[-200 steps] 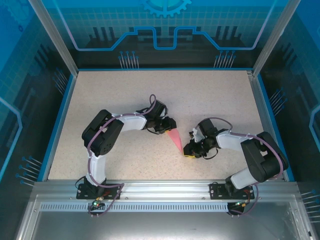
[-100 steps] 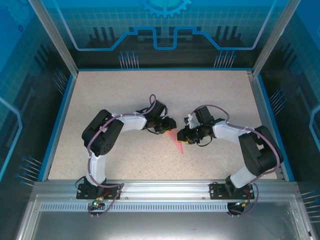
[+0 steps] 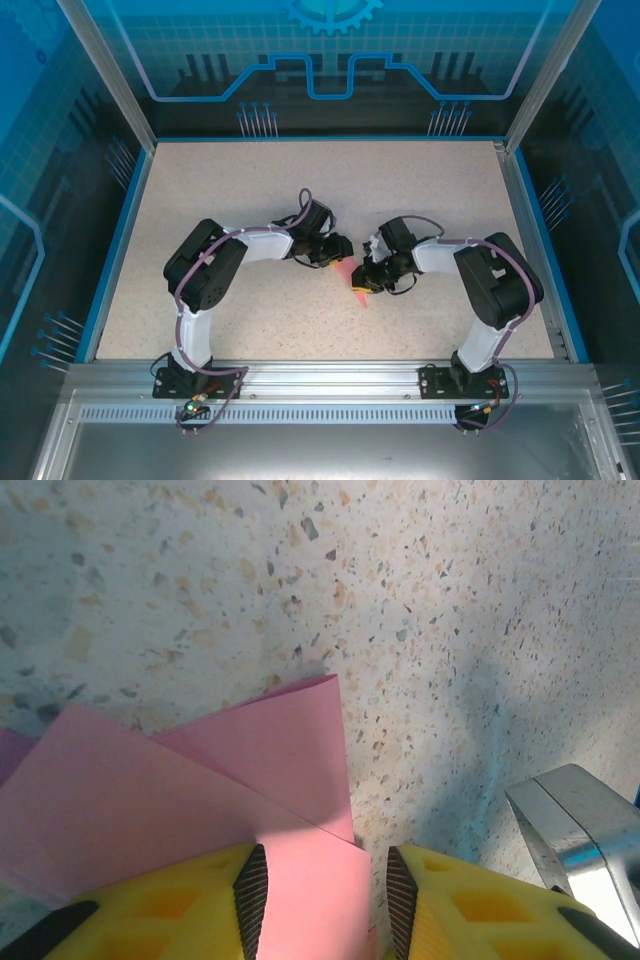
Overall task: Fold a paper plane with a square sheet of paper (pick it up from the middle)
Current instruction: Fold the wing for the fifth time at the center of the table.
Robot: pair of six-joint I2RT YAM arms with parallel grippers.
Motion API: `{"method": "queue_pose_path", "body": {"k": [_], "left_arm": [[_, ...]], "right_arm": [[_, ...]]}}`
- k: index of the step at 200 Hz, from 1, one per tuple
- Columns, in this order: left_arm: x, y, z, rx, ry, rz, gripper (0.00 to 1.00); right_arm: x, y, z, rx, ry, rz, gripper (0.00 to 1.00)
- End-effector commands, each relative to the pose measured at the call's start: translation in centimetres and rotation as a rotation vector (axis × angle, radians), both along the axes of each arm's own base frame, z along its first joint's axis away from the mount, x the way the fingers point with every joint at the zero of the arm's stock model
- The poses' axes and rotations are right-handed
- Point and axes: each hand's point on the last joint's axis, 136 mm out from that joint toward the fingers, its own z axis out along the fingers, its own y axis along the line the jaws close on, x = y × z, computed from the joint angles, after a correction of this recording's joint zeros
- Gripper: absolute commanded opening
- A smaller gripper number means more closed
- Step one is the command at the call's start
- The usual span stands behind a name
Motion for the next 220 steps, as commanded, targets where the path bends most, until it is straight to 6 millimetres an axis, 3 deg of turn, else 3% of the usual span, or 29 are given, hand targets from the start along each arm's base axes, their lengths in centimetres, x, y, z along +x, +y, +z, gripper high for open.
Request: {"method": "queue_pose_path", "body": {"k": [1, 37, 71, 114, 155, 198, 220], "left_arm": [[-0.4, 1.0, 0.5, 0.026, 0.035, 0.007, 0.42], [-0.4, -0.2, 4.6, -0.056, -0.032, -0.037, 0.46], [-1.4, -1.7, 5.6, -0.117, -0.019, -0.060, 0.45], [-2.3, -1.8, 2.4, -0.073, 0.055, -0.025, 0.44], [-1.1, -0.2, -0.7, 0.002, 0.067, 0.052, 0.41], [0.8, 2.8, -1.9, 0.042, 0.071, 0.132, 0.41], [1.9, 4.2, -1.6, 0.060, 0.055, 0.151, 0.41]], "right_arm": [[-2.1, -1.7, -2.6, -0.079, 0.081, -0.012, 0.14], [-2.2, -1.6, -2.9, -0.065, 0.088, -0.025, 0.13], [-2.1, -1.6, -3.0, -0.067, 0.089, -0.032, 0.11], [-2.3, -1.7, -3.1, -0.066, 0.091, -0.037, 0.11], [-2.7, -2.0, -3.2, -0.063, 0.094, -0.040, 0.11], [-3.0, -2.3, -3.1, -0.052, 0.098, -0.044, 0.11], [-3.0, -2.2, -2.8, -0.044, 0.092, -0.041, 0.11]]}}
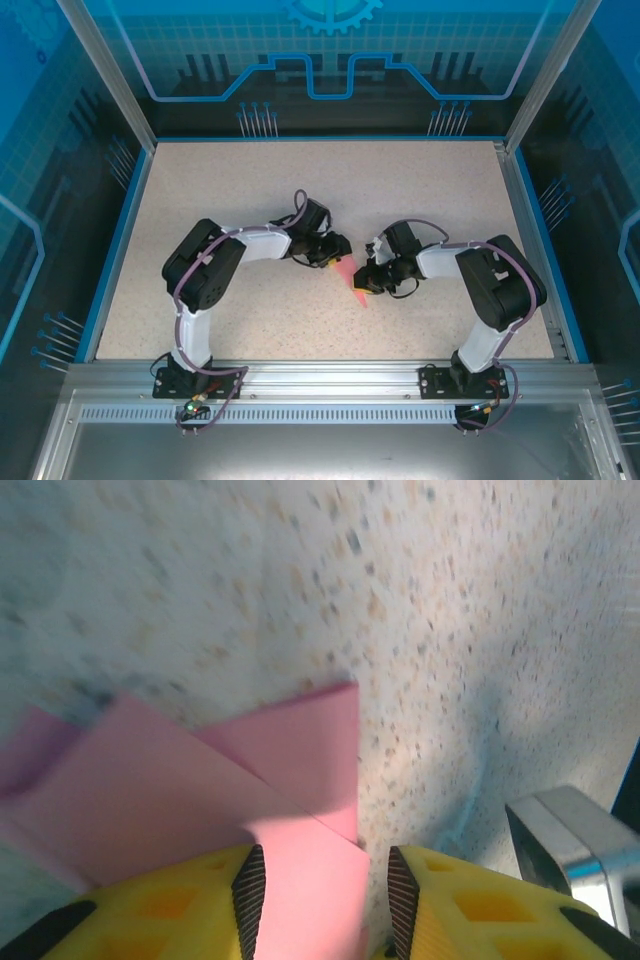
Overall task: Fold a paper plane with a square sheet of paper (pick it up from the middle)
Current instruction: Fold the wing for the fifth time at the center of the table, then turn over a paper plane at the center of the table.
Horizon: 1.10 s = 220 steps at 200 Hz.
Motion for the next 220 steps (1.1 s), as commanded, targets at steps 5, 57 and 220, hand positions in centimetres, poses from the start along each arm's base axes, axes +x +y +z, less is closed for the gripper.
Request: {"method": "queue_pose_path", "body": {"k": [5, 57, 220], "left_arm": [[1.6, 3.4, -1.4, 0.091, 0.002, 0.068, 0.41], [3.1, 4.5, 1.4, 0.151, -0.056, 0.031, 0.43], [-3.4, 1.4, 6.4, 0.596, -0.097, -0.026, 0.62]], "right_arm": [[-2.9, -1.9, -2.6, -0.091, 0.130, -0.022, 0.11], [-1.7, -1.0, -0.9, -0.055, 0.072, -0.017, 0.14], [0.6, -11.5, 5.6, -0.266, -0.210, -0.327, 0.64]]}}
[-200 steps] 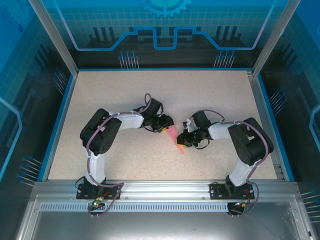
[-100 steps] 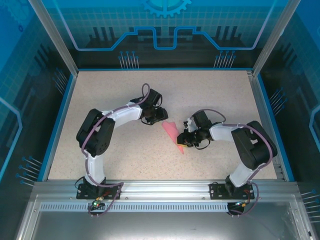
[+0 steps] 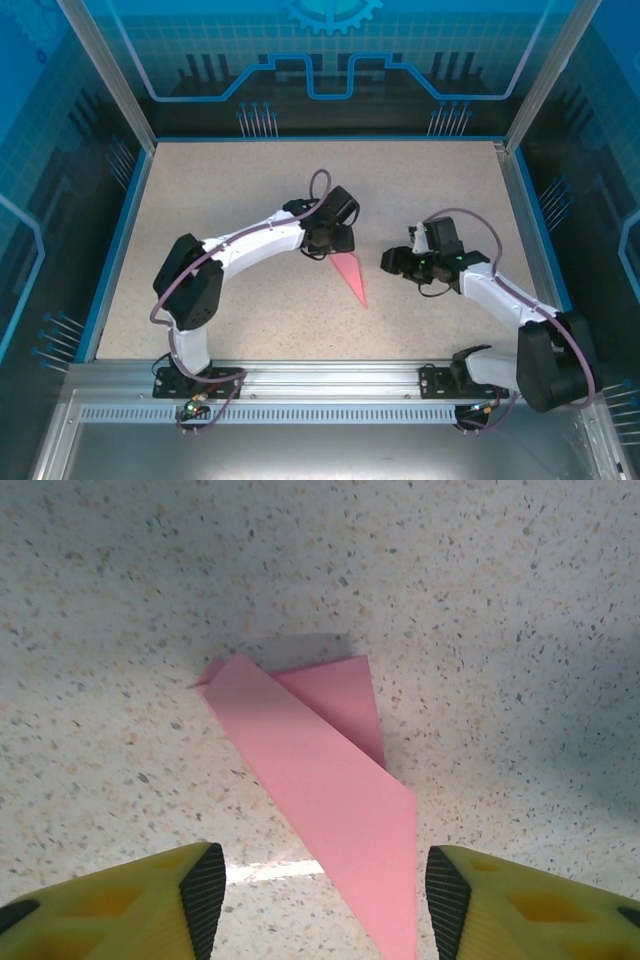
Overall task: Fold a paper plane with a square sheet of paper (pick it up from the middle)
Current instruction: Turn over a paper plane at the center of the table.
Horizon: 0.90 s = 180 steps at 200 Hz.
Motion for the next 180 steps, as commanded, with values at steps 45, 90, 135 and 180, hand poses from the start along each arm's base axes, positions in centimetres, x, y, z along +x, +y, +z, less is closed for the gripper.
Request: {"method": "queue_pose_path", "body": {"k": [45, 90, 135, 180], "left_arm": [[-1.4, -2.4, -2.5, 0.102, 0.106, 0.027, 0.64], [-2.3, -3.2, -4.4, 0.210, 0.161, 0.017, 0.64], [-2.6, -3.3, -5.5, 0.268, 0.186, -0.005, 0.64], [-2.8, -3.2, -6.2, 0.327, 0.205, -0.024, 0.64]], "right_arm": [[-1.4, -1.8, -1.9, -0.015, 0.077, -0.045, 0.67], [-1.8, -1.6, -2.5, -0.001, 0.096, -0.046, 0.66], [-2.0, -1.5, -2.9, 0.006, 0.110, -0.044, 0.66], [-1.9, -1.3, -3.0, 0.013, 0.116, -0.040, 0.67]]}}
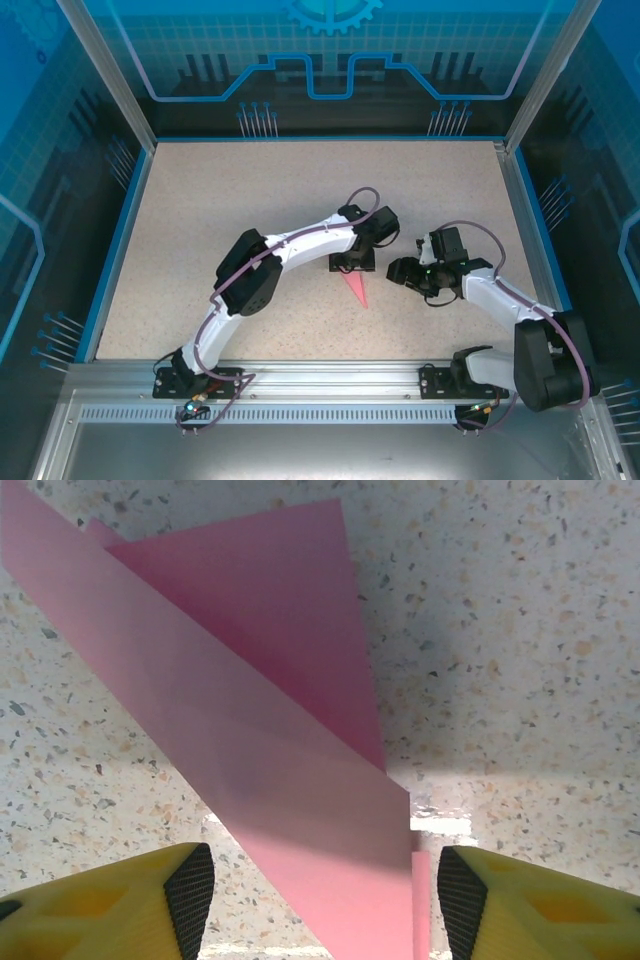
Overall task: Fold a paper plane with a square sheet of paper (pick it up from the middle)
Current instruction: Turn over a paper plane at the center of the table.
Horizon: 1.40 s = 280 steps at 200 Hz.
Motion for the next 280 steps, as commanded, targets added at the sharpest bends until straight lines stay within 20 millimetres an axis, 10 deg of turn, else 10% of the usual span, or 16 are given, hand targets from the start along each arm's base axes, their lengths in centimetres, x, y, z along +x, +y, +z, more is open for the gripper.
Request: {"method": "queue_pose_path", "body": {"k": [1, 172, 280], "left_arm": [[-0.5, 0.6, -0.2, 0.069, 0.018, -0.019, 0.64], [-0.9, 3.0, 2.6, 0.032, -0.097, 0.011, 0.46], [-1.4, 4.6, 1.7, -0.080, -0.112, 0.037, 0.13]], "right_arm": [[0.0, 0.0, -0.2, 0.024, 0.017, -0.012, 0.67], [0.6, 4.3, -0.1, 0.093, 0.026, 0.148, 0.65], [0.8, 9.1, -0.7, 0.112, 0.031, 0.325, 0.61]]}}
